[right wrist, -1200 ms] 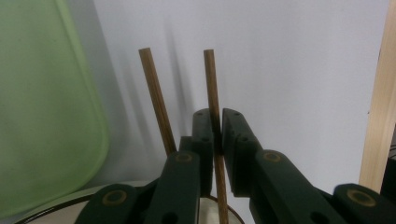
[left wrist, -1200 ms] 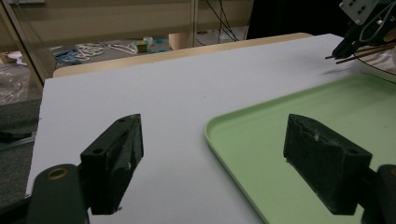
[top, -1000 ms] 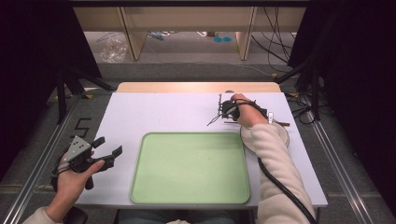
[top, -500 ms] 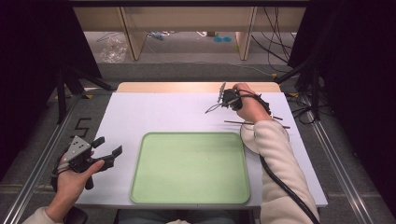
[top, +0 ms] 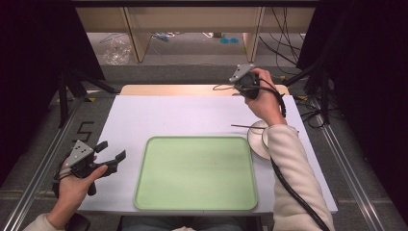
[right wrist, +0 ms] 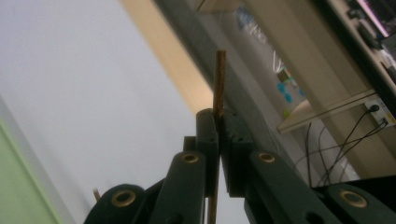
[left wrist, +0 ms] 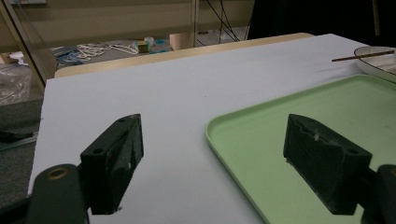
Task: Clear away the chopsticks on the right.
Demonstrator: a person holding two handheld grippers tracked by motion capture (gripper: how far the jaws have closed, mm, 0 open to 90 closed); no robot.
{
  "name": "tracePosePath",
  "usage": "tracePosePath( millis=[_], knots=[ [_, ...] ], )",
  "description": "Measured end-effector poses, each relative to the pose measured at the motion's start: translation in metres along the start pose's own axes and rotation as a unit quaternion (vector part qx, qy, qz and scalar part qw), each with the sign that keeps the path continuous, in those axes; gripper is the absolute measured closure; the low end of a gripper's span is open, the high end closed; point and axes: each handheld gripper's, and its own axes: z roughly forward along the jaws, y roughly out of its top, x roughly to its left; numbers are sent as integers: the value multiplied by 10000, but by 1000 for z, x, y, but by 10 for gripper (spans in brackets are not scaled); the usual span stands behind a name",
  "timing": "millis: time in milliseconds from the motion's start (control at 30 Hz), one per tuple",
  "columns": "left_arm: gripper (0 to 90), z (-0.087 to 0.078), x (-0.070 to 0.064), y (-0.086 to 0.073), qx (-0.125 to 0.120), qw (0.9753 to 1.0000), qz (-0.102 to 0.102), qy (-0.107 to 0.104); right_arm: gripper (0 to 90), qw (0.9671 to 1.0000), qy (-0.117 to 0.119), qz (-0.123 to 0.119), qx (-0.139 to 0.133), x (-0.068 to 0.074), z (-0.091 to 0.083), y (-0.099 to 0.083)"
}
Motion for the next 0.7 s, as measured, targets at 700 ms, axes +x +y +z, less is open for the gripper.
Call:
tracePosePath(
  millis=[700],
  knots=[
    [201,0,0,0,0,10000,5,4,881,9547,565,2710,-1095,-3,-46,-8]
  ],
)
